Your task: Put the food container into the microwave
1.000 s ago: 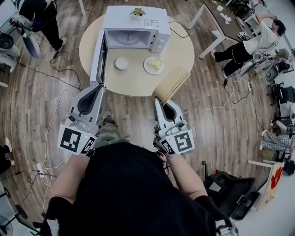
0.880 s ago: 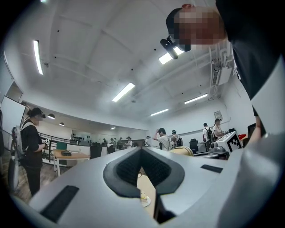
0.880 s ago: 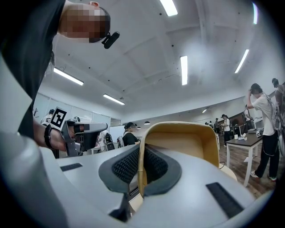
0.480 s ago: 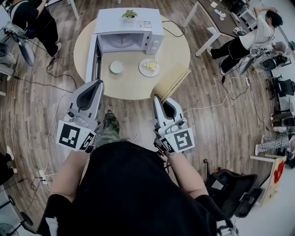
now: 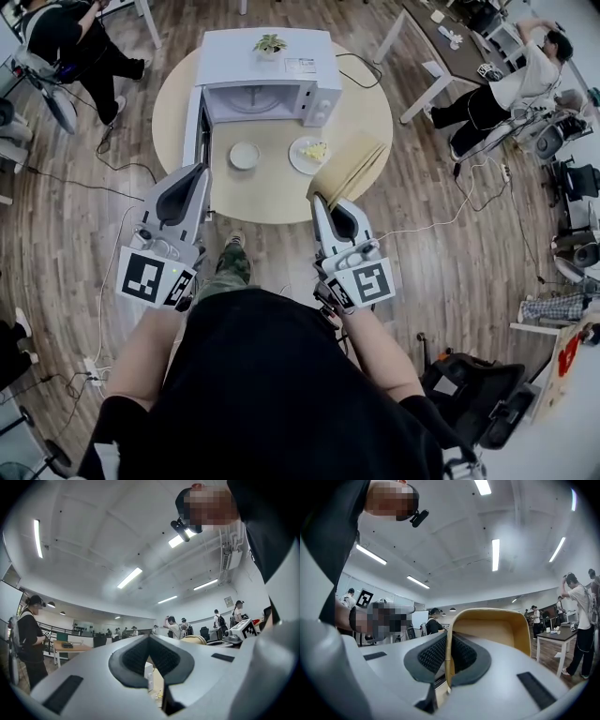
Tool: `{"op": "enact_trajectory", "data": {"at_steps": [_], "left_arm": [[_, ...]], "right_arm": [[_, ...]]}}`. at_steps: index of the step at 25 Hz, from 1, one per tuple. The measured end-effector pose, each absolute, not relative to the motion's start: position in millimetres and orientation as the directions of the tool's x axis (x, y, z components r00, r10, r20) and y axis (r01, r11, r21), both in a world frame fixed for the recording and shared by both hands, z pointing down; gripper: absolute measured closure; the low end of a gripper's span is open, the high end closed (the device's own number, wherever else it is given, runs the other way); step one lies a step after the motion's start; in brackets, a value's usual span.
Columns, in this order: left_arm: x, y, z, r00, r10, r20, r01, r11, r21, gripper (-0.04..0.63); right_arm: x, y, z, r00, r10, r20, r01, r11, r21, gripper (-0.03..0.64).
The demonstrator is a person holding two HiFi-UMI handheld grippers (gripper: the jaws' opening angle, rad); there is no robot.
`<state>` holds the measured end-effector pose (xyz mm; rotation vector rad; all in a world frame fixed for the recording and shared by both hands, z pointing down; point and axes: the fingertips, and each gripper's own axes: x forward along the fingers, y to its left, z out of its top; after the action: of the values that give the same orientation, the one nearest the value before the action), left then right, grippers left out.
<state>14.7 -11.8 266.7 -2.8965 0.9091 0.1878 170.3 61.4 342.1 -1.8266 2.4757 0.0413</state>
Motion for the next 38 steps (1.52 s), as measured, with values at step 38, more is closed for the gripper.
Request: {"op": "enact_trajectory", "data": {"at_steps": [38], "left_arm": [[4.7,-183.9,295.0,0.792,-0.597,-0.127,-0.596,-0.801,0.046,0.575]], "right_arm": [[165.3,-128.8,359.5,-0.318,-0.943,0.1,-0.922,0.332,0.201,0.592]]}}
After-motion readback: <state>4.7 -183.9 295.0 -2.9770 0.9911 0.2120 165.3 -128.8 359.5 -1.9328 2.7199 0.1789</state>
